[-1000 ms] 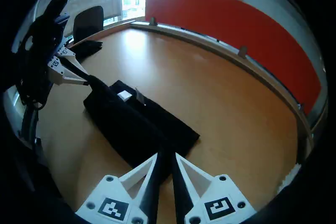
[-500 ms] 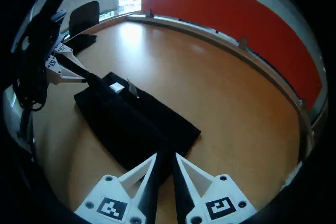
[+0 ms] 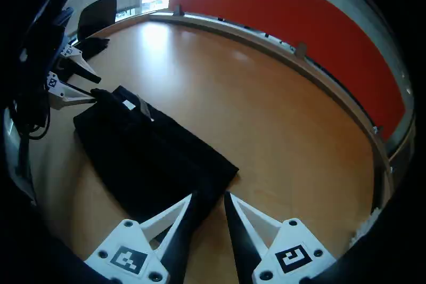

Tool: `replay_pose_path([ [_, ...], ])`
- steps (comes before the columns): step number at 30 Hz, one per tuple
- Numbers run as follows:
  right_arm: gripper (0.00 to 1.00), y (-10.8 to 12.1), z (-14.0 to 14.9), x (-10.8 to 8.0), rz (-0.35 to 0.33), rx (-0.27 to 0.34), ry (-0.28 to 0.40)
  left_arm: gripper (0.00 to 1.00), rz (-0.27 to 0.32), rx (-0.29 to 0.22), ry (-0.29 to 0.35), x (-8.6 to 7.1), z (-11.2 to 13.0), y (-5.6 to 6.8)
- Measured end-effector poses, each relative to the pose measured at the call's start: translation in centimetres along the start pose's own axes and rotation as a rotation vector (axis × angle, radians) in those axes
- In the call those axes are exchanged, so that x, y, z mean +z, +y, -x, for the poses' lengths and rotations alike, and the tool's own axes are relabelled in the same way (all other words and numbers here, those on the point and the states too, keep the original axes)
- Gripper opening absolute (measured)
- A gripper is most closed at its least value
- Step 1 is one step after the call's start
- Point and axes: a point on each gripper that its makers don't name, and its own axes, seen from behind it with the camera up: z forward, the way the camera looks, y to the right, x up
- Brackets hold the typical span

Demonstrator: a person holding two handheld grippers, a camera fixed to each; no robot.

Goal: Fold towel

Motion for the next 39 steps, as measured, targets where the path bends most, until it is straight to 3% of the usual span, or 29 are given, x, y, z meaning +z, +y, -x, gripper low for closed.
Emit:
replay_pose_path([
  [10, 0.48, 1.3, -1.2, 0.5, 0.018, 0.016, 0.015, 0.79, 0.0, -0.028, 0.003, -0.1, -0.8, -1.0],
  [13, 0.59, 1.5, -1.4, 0.4, 0.021, 0.022, 0.02, 0.91, -0.004, -0.033, 0.007, -0.2, -1.1, -1.3],
  [23, 0.67, 1.4, -1.5, -0.3, 0.019, 0.039, 0.029, 0.91, -0.017, -0.031, 0.0, -0.9, -1.1, -2.1],
  [27, 0.8, 0.8, -1.1, -0.8, 0.005, 0.054, 0.03, 0.91, 0.0, -0.041, 0.005, -1.4, -0.8, -1.6],
  [39, 0.81, -1.5, 1.1, -3.5, -0.007, 0.103, 0.044, 0.91, 0.012, -0.093, 0.009, -4.0, 1.5, 0.3],
])
